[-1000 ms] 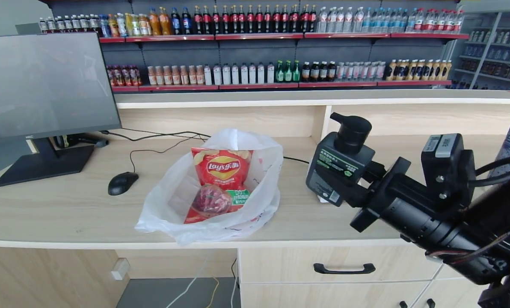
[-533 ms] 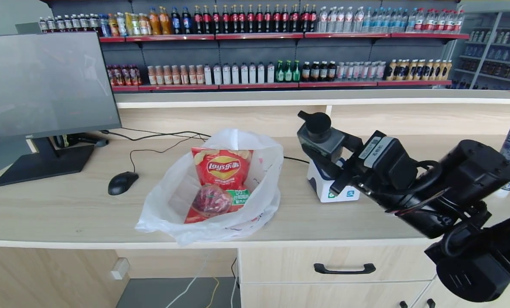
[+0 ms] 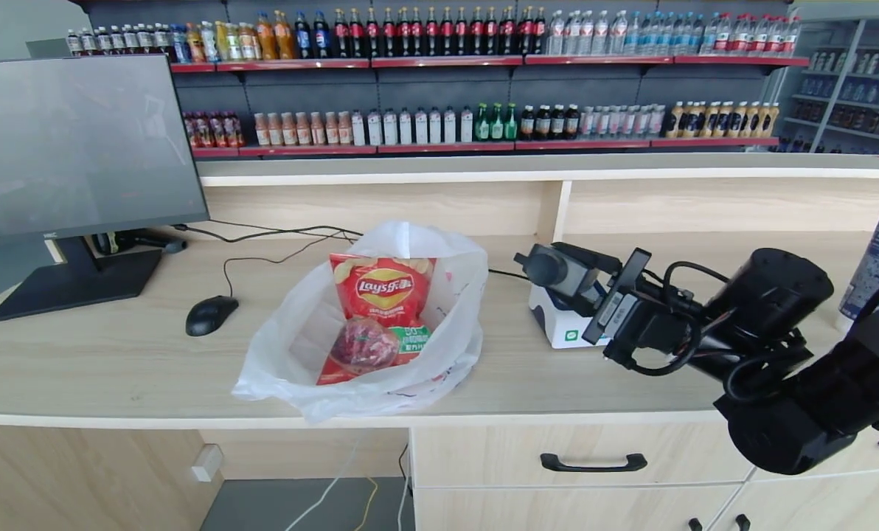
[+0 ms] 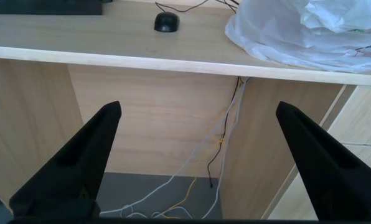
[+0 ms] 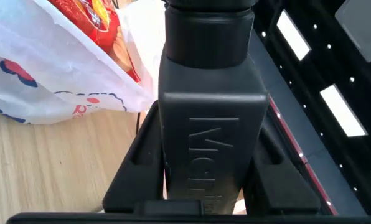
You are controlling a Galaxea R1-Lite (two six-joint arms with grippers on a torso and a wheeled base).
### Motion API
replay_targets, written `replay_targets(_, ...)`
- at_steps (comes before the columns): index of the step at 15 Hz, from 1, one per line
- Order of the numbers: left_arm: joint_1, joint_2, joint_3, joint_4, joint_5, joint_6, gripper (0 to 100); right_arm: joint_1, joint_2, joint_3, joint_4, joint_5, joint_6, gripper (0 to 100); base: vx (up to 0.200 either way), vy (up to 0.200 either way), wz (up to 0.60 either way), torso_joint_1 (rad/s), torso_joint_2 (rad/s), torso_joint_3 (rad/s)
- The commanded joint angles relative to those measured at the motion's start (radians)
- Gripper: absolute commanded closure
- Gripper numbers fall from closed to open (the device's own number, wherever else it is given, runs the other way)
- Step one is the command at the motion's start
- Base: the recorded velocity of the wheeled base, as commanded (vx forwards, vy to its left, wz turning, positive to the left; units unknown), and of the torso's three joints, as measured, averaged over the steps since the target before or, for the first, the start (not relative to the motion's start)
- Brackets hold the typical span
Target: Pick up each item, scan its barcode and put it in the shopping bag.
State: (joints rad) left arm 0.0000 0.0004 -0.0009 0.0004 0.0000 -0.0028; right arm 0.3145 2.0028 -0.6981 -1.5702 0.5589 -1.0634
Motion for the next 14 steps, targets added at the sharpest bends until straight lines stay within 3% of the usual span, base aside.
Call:
replay_targets(1,0.000,0.000,0.001,0.000,0.000,-0.002,0,-0.034,0.059,-0.012,-0.001,0.019,-0.009,100,0.000,0.000,0.00,0.000,0.00,0.000)
replay_targets(4,0.000,0.000,-0.001,0.000,0.000,-0.002,0,-0.046,0.133,-0.115,-0.001,0.101,-0.023,100,0.000,0.000,0.00,0.000,0.00,0.000)
replay_targets(14,0.002,0.000,0.001,0.000,0.000,-0.002,0,-0.057,0.152,-0.100,-0.001,0.102,-0.052,100,0.000,0.000,0.00,0.000,0.00,0.000)
